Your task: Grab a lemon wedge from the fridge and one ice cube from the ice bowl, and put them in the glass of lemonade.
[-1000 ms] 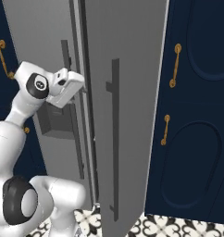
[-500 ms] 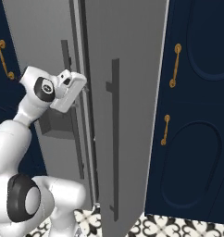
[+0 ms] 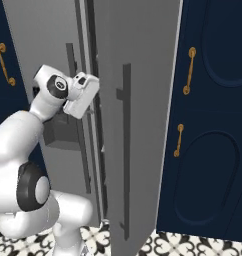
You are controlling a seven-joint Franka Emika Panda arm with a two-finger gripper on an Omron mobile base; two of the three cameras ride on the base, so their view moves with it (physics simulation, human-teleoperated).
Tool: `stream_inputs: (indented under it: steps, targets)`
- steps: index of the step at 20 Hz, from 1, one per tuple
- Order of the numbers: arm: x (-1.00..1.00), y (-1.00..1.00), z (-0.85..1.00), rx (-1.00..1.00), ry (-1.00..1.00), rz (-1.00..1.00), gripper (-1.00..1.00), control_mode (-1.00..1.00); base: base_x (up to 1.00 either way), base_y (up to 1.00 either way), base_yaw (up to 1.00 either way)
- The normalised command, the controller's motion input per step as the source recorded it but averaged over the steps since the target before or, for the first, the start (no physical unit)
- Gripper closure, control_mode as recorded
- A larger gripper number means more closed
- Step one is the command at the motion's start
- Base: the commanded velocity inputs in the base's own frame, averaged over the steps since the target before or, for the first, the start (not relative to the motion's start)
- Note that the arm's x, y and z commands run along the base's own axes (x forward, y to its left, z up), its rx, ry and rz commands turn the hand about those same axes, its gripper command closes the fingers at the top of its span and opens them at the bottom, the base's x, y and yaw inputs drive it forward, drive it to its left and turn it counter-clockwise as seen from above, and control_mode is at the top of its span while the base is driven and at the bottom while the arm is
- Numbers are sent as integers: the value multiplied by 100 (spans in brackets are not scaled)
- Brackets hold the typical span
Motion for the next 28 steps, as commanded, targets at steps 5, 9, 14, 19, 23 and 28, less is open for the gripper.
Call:
stream_inputs:
  steps: [5,9,14,19,23,28]
  targets:
    - [-82,-73,-1,0,11,-15,-100,-100,0,0,0]
    - [-95,-89,-1,0,4,-14,-100,-100,0,0,0]
    - [-58,-95,0,0,0,-3,-100,-100,0,0,0]
    - [-40,-98,2,0,0,0,-100,-100,0,0,0]
    - [-13,-86,8,0,0,0,-100,-100,0,0,0]
    - [0,-19,23,0,8,0,-100,-100,0,0,0]
